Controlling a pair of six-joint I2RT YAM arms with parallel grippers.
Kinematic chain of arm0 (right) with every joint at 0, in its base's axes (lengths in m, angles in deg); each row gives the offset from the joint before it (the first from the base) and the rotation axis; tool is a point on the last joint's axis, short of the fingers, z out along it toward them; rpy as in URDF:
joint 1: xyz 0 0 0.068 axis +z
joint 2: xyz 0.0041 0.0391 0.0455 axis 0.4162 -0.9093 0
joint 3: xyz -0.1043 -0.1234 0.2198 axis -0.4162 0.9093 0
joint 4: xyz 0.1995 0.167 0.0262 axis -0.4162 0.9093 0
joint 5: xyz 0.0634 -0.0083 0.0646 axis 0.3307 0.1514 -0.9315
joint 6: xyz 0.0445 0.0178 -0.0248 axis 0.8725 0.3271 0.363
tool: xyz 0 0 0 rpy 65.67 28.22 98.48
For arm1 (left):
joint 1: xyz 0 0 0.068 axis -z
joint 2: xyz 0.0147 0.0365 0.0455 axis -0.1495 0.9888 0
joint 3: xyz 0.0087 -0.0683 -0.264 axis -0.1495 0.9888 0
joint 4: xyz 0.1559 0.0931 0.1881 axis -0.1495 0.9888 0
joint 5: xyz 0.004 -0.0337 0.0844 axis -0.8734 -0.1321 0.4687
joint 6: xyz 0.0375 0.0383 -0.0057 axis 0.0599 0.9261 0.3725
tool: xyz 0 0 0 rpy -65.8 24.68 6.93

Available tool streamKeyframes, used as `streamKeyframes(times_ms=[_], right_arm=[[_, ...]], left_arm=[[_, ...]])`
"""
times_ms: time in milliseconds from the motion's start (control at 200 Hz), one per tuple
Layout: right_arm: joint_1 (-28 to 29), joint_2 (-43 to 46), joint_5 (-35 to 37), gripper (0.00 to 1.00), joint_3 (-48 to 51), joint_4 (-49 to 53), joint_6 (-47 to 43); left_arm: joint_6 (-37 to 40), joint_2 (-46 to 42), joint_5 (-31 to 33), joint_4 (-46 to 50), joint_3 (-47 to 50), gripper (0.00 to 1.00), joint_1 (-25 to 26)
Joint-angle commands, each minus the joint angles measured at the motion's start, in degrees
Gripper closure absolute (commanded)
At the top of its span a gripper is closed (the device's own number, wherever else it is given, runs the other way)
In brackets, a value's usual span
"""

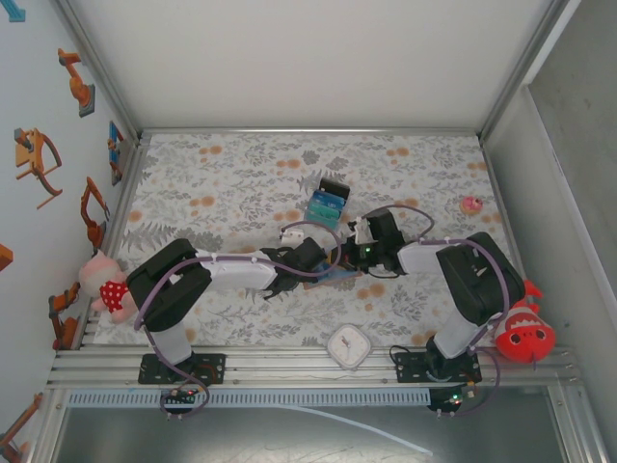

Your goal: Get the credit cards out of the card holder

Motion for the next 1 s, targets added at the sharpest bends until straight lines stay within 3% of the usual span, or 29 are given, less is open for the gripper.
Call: streamKeyframes(times_ms=[0, 175, 311, 576, 876, 997], right_arm=[[-0.7, 2.4, 0.4, 1.0, 0.3, 0.9, -2.1], [-0.7, 2.1, -1.0, 1.0, 0.8, -1.2, -0.9], [-0.5, 1.7, -2.7, 0.87, 1.5, -4.5, 0.8], [0.4, 0.5, -3.9, 0.84, 1.4, -6.6, 1.2], [2.3, -2.6, -3.4, 0.84, 0.1, -7.8, 1.4], [2.3, -1.9, -1.9, 0.92, 0.0, -6.0, 0.3]], left_arm=[[-0.1, 0.6, 0.1, 5.1, 1.0, 0.03, 0.1], [0.3, 1.2, 0.0, 4.9, 0.5, 0.03, 0.1], [0.7, 2.4, -0.3, 5.2, -0.5, 0.03, 0.2], [0.6, 3.0, -0.9, 4.9, -1.0, 0.03, 0.1], [0.3, 3.2, -1.1, 4.8, -0.8, 0.03, 0.1], [0.1, 2.7, -0.9, 4.9, -0.5, 0.03, 0.1]])
